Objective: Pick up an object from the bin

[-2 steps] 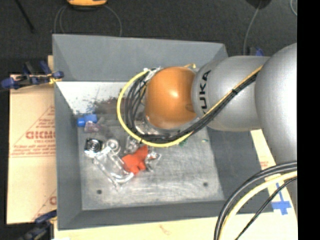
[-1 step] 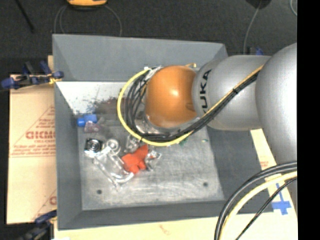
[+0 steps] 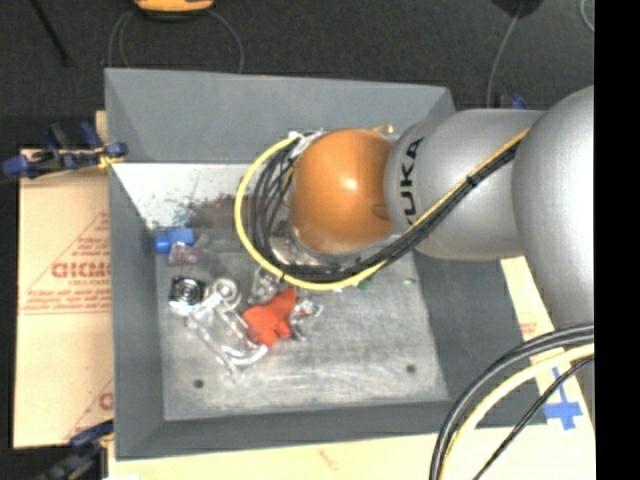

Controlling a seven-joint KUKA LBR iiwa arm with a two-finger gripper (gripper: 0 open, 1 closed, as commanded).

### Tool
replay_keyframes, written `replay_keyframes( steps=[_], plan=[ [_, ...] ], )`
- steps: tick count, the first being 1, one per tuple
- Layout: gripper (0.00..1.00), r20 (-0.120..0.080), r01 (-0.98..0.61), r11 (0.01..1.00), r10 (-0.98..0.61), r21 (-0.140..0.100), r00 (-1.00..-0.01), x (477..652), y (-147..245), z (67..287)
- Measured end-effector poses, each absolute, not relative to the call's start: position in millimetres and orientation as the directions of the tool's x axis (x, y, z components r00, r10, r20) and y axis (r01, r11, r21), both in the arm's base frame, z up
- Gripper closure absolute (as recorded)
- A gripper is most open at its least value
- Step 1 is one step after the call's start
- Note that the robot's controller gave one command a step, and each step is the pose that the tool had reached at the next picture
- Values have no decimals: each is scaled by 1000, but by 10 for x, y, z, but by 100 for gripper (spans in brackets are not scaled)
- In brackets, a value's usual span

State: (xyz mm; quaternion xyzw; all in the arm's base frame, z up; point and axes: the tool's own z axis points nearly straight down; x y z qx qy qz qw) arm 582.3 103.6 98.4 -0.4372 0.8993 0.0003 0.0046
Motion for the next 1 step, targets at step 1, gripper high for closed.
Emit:
replay_keyframes(
  steps=[1],
  plan=[
    [100, -8, -782, 623, -782, -7, -623, 5851, 1030, 1547]
  ],
)
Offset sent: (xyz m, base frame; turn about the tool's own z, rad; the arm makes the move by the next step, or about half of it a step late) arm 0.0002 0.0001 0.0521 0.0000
